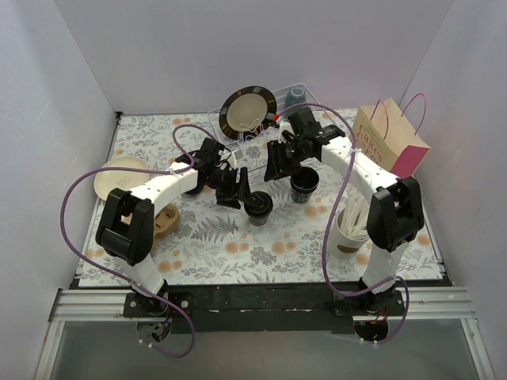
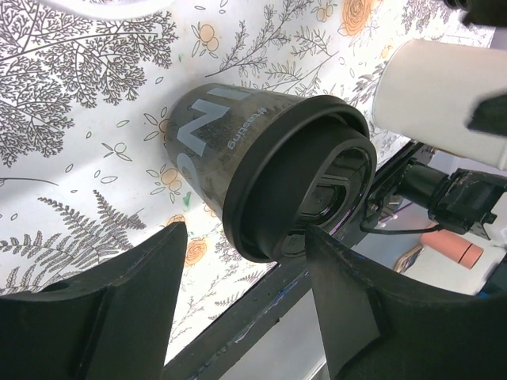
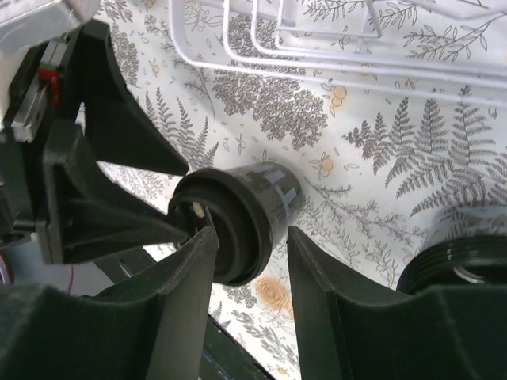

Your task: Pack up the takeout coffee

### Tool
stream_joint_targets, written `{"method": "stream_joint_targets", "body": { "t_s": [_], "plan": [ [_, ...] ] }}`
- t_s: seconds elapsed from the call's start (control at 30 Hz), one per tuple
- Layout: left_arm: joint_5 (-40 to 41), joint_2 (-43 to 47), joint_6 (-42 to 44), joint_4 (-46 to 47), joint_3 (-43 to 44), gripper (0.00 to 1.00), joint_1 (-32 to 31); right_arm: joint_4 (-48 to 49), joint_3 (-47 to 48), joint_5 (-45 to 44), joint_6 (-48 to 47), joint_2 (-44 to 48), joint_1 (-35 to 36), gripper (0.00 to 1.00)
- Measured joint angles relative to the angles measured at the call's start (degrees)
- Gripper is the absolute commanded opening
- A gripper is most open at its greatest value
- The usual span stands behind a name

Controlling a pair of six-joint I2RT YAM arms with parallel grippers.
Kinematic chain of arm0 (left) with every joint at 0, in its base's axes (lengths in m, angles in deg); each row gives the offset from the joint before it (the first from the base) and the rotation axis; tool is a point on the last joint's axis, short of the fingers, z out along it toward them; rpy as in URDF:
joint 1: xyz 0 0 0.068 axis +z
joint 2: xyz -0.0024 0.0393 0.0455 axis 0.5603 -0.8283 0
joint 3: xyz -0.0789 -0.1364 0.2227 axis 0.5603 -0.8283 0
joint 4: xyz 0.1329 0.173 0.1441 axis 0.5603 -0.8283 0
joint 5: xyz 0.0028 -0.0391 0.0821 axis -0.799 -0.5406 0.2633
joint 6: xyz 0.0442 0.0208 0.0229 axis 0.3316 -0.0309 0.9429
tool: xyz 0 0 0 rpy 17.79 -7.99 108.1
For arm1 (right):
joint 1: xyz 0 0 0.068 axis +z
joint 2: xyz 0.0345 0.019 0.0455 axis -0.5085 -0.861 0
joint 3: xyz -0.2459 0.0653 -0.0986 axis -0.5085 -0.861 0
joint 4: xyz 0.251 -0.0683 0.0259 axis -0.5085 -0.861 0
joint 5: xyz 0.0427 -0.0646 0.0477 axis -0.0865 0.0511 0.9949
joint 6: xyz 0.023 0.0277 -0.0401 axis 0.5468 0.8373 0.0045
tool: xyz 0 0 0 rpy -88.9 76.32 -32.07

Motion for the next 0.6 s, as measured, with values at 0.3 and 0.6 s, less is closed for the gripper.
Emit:
{"method": "stream_joint_targets", "body": {
  "t_s": [0.3,0.6],
  "plan": [
    [0.46,0.28,-1.11,-0.02,0.00,0.60,0.00,0.31,-7.65,-0.31,2.69,7.50,0.02,0.43],
    [0.63,0.31,-1.44,0.66,-0.26,0.56,0.00,2.67,-15.98,-0.90,7.65,9.38,0.00,0.40]
  ]
}}
